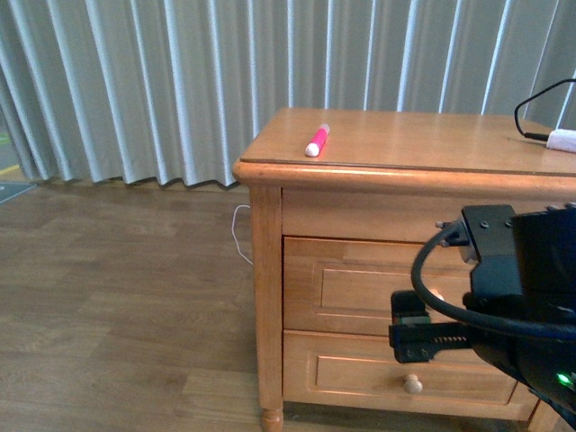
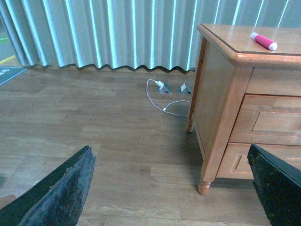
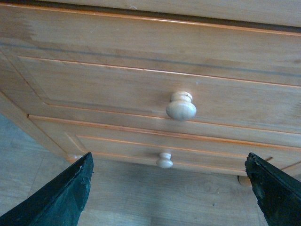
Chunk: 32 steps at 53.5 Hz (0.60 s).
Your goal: Place pink marker in drawer with both arms
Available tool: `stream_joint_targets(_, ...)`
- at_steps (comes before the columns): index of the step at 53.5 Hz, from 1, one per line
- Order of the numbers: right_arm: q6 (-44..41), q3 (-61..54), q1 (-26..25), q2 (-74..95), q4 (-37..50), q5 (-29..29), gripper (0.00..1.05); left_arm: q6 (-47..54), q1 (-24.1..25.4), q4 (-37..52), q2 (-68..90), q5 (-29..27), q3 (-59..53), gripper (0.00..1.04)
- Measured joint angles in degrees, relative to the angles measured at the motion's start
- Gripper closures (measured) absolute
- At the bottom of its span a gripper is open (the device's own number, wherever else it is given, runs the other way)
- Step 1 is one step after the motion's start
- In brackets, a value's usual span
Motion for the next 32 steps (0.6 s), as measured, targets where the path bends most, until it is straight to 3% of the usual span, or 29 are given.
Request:
stream_joint_targets(18, 4.1, 13.1, 0.0, 10.8, -1.2, 4.5, 0.09, 0.0, 0.0, 0.0, 0.0, 0.0, 0.0, 0.06)
stream_joint_targets(32, 4.5, 16.1, -2.1, 14.3, -1.5, 5.2, 0.09, 0.0, 0.0, 0.0, 0.0, 0.0, 0.0, 0.06)
